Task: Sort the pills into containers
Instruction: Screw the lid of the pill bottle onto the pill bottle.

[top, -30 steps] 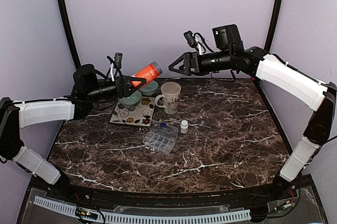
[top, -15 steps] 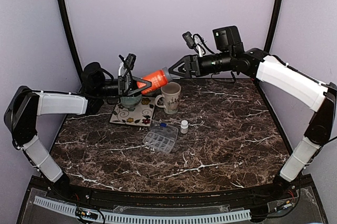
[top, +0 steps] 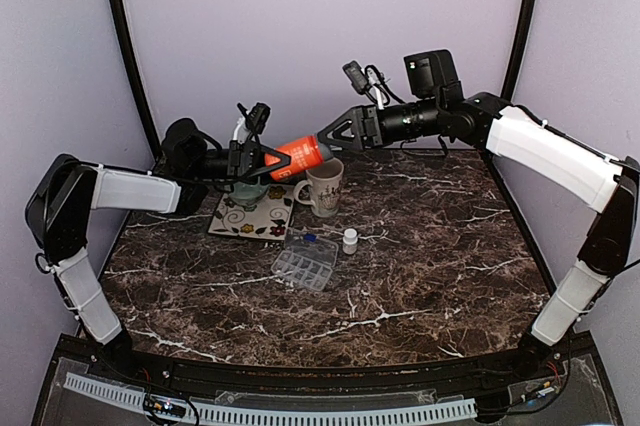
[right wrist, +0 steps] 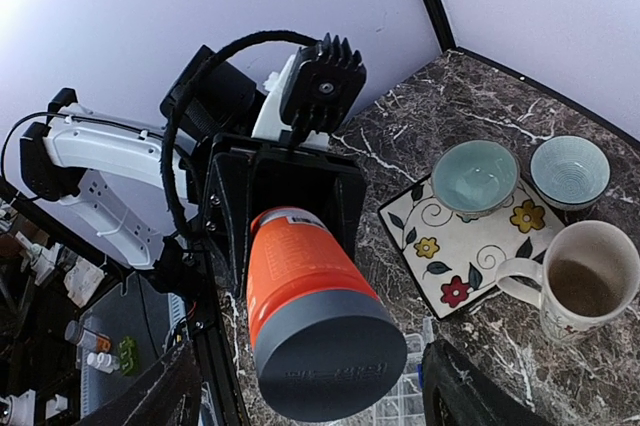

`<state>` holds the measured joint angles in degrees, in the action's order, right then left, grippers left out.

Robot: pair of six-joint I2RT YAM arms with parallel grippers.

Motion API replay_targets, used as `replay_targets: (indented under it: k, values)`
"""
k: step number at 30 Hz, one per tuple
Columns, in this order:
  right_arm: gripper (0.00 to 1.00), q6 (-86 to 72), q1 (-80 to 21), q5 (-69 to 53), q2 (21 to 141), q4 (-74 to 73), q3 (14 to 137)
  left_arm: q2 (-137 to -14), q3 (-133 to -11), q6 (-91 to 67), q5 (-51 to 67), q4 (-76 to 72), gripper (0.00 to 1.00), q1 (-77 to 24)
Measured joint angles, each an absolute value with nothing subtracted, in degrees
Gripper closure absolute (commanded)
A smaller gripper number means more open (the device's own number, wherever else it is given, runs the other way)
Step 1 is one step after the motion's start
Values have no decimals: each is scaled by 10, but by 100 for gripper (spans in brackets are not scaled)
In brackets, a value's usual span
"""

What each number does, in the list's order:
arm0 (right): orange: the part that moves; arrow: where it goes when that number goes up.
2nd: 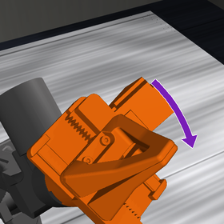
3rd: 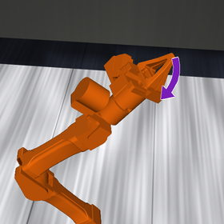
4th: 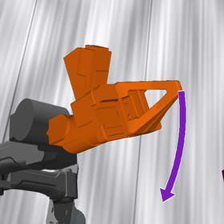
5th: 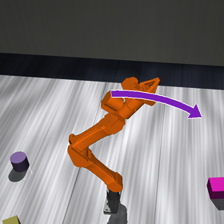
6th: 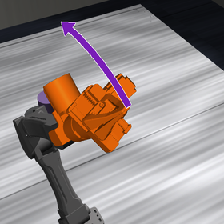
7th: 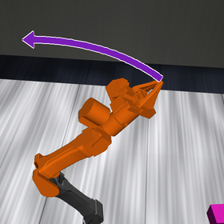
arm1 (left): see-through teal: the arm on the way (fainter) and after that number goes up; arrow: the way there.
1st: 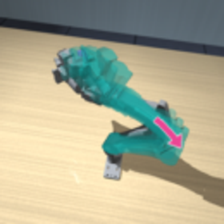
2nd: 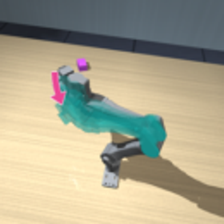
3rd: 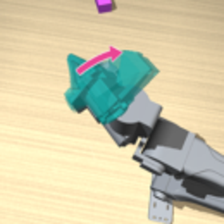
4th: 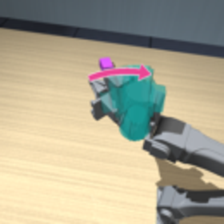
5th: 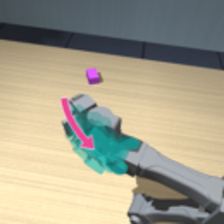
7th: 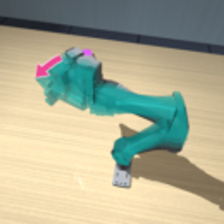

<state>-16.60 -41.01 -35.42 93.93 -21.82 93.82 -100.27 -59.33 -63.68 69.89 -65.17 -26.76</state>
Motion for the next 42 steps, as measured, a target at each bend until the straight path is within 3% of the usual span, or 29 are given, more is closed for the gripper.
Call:
replay_targets:
  k: [32,42]
  values:
    - [26,-166,-410,-387,943,-215,937,-1061,-630,-773,747,-788,100,-267]
    - [33,-166,-410,-396,951,-215,937,-1066,-637,-791,752,-804,100,-267]
